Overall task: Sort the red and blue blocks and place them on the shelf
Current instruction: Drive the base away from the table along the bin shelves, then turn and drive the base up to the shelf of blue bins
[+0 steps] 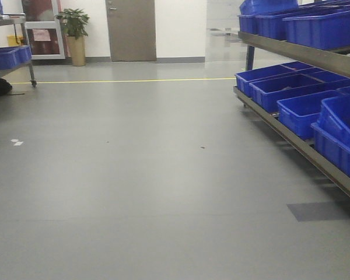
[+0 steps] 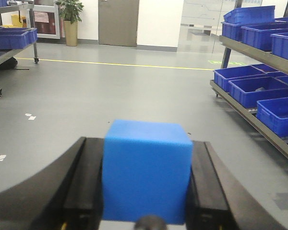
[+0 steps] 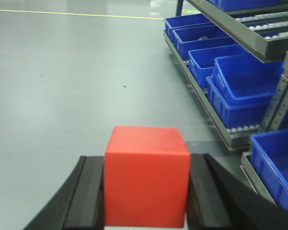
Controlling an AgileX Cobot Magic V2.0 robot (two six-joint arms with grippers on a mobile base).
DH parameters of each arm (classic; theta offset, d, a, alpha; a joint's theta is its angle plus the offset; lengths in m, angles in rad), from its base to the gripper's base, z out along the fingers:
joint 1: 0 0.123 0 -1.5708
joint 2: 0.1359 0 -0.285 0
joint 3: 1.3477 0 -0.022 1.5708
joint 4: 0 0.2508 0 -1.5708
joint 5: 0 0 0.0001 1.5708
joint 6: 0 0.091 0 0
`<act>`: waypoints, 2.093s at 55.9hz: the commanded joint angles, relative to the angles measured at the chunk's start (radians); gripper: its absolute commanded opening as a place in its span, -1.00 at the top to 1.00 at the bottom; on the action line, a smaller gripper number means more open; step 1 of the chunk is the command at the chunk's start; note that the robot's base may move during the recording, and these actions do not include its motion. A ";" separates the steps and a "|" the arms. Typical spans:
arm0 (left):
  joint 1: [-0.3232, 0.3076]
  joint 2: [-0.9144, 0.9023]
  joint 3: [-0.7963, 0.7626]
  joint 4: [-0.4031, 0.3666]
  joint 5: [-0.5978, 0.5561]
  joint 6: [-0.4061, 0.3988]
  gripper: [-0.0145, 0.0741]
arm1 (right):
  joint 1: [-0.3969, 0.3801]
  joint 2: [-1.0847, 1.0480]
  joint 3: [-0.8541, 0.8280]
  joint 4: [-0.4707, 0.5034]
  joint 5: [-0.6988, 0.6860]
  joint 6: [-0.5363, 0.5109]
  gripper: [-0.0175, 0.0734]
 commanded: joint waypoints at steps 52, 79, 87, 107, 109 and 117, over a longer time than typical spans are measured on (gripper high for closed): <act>0.000 0.009 -0.028 -0.011 -0.087 -0.008 0.14 | -0.007 0.006 -0.027 -0.008 -0.089 0.000 -0.23; 0.000 0.009 -0.028 -0.011 -0.087 -0.008 0.14 | -0.007 0.006 -0.027 -0.008 -0.089 0.000 -0.23; 0.000 0.009 -0.028 -0.011 -0.087 -0.008 0.14 | -0.007 0.006 -0.027 -0.008 -0.089 0.000 -0.23; 0.000 0.044 -0.028 -0.011 -0.087 -0.008 0.14 | -0.007 0.007 -0.027 -0.008 -0.089 0.000 -0.23; 0.000 0.049 -0.028 -0.011 -0.087 -0.008 0.14 | -0.007 0.007 -0.027 -0.008 -0.089 0.000 -0.23; 0.000 0.073 -0.028 -0.011 -0.087 -0.008 0.14 | -0.007 0.007 -0.027 -0.008 -0.089 0.000 -0.23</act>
